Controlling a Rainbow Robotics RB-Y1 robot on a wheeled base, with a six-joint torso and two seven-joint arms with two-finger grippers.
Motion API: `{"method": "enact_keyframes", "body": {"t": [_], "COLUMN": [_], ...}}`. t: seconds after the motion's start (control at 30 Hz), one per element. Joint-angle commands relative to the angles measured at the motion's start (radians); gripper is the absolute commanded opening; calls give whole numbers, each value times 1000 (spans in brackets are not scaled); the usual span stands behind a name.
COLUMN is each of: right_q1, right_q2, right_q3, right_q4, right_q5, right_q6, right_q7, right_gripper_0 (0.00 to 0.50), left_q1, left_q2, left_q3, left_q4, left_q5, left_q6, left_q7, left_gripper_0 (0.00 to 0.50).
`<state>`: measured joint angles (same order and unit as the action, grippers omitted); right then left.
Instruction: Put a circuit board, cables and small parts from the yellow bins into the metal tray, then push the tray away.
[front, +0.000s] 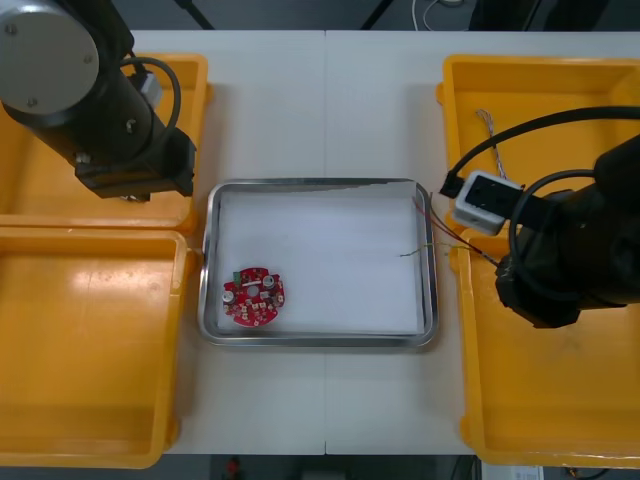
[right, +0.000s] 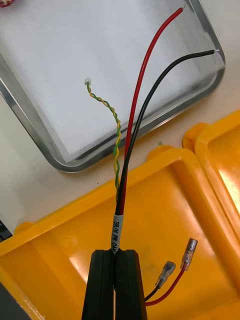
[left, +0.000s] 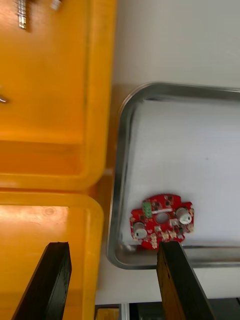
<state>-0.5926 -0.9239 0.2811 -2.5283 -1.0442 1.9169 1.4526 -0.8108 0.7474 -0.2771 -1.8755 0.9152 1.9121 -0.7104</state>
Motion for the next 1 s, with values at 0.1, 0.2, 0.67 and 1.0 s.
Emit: {"method": "enact_keyframes", "body": {"t": [0.1,0.2,0.67,1.0], "right_q1": [-202,-239,-309,-305], "right_q2": [46,106,266,359], "right_q3": [220,270,438,515], "right_q4": [31,68,302,437], "right_q5": [55,78,165,273], "right_q6": [3,3,-32,-104], "right_q7": [-9,-1,233,338], "right_gripper_0": [0,0,0,0], "left_q1": [-96,-97,-96,-96], "left_q2": [52,52,52,46], "left_q3": [36,52,81,81], "left_q4": [145,203,496,638], "left_q5": [-19,-42,-104,-125], "left_q6": [8,8,-196,-337], "left_q7": [48,46,26,-4], "left_gripper_0": [500,500,500,500]}}
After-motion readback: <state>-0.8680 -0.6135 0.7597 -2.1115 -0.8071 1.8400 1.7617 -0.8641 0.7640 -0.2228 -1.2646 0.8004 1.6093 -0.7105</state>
